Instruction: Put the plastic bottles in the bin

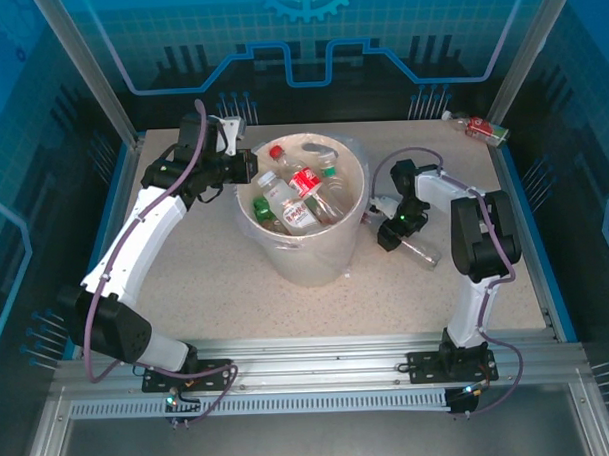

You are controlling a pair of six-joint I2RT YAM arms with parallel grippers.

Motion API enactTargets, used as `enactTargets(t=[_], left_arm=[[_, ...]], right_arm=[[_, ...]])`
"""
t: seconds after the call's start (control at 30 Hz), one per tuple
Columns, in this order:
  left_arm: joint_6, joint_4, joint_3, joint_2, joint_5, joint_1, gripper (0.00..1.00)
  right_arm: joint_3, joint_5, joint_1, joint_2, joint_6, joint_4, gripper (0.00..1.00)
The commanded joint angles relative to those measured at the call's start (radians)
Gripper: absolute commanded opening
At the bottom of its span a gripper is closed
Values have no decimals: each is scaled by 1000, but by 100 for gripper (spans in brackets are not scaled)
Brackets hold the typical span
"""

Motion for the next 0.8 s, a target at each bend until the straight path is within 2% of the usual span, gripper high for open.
enactTargets(t=[0.0, 0.2, 0.47, 0.67, 0.77], left_arm=[[-68, -42, -12, -41, 80, 6, 0], [-69, -42, -11, -41, 82, 6, 0], [-77, -40, -13, -37, 91, 6, 0], [-82, -37, -15, -31, 92, 6, 0], [-86, -34, -16, -26, 97, 6, 0]], right_arm=[[35, 49, 5, -15, 49, 8, 59], [113, 62, -31, -96, 92, -13, 49], [237, 89, -86, -266, 162, -4, 49], [349, 71, -83, -429, 229, 96, 48], [354, 35, -41, -514, 244, 225, 48]])
